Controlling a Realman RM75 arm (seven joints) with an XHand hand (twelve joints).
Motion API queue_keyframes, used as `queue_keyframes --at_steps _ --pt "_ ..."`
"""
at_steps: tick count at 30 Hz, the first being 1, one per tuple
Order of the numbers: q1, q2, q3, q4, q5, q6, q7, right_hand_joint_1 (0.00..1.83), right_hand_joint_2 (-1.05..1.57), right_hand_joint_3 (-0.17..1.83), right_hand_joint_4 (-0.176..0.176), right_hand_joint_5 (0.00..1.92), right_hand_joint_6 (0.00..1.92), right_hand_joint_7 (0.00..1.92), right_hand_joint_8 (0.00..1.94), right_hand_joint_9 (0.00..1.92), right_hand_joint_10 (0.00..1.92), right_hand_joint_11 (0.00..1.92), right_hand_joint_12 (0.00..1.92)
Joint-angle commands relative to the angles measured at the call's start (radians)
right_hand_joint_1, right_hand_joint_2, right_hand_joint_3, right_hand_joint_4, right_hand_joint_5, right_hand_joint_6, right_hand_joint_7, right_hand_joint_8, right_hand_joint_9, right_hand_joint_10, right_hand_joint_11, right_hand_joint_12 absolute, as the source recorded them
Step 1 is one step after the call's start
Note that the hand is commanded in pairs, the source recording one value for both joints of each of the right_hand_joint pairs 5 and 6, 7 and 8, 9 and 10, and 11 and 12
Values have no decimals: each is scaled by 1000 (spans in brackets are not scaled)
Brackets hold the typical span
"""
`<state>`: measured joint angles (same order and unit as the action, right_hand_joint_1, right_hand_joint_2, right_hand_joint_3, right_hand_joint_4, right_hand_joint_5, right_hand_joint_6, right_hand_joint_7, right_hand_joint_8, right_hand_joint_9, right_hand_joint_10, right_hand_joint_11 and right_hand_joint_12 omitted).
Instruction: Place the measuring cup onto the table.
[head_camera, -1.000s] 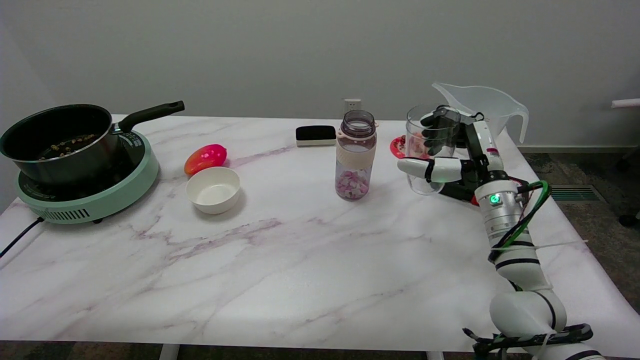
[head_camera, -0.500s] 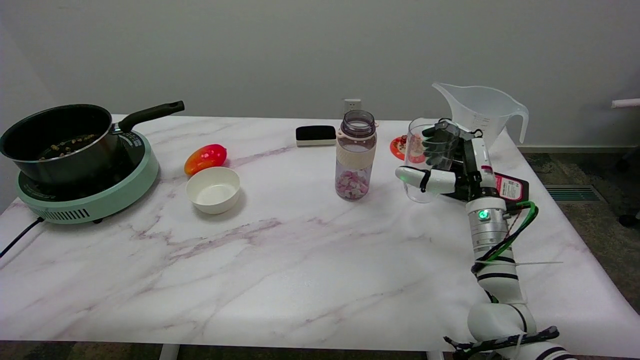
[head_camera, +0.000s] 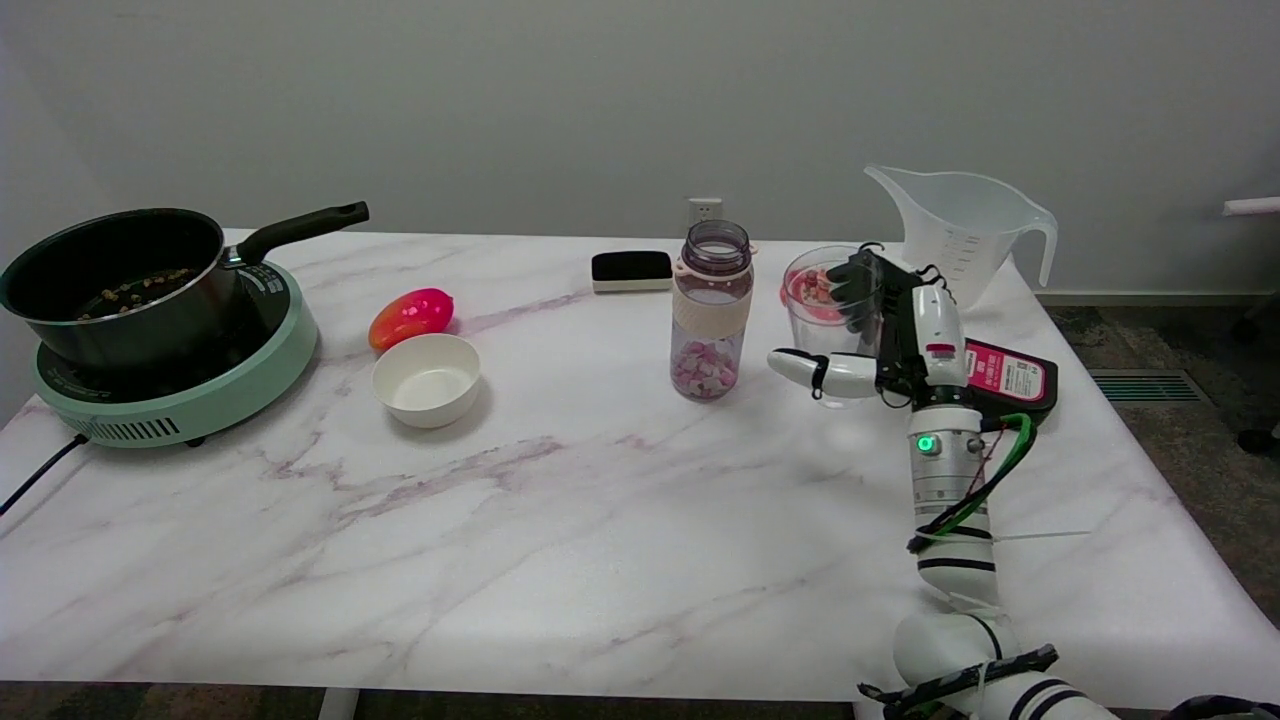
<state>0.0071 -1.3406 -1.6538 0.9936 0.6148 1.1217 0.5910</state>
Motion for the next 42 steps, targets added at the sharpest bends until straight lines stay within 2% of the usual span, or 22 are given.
queue_keyframes --at_steps 1,5,10,16,21,27,35,42 --pt "-50 -56 -30 104 -31 116 -171 1227 1571 274 0 1908 1908 1747 1747 1519 1519 1339 1339" --pt "-88 -64 -62 166 15 105 -177 1232 1571 275 0 1904 1904 1747 1747 1521 1521 1341 1341" --pt "-126 -62 -167 231 120 126 -263 1232 1571 275 0 1900 1900 1748 1748 1524 1524 1342 1342" --pt "-144 -66 -284 244 197 194 -352 1235 1571 273 0 1916 1916 1754 1754 1532 1532 1345 1345" --pt "-143 -74 -344 245 222 210 -360 1235 1571 274 0 1920 1920 1756 1756 1535 1535 1347 1347" --pt "-144 -95 -405 211 256 249 -360 1235 1571 274 0 1920 1920 1762 1762 1539 1539 1352 1352" --pt "-143 -188 -426 96 249 346 -353 1228 1571 274 0 1920 1920 1764 1764 1536 1536 1354 1354" --pt "-139 -218 -458 32 246 405 -352 1228 1571 274 0 1920 1920 1762 1762 1535 1535 1353 1353"
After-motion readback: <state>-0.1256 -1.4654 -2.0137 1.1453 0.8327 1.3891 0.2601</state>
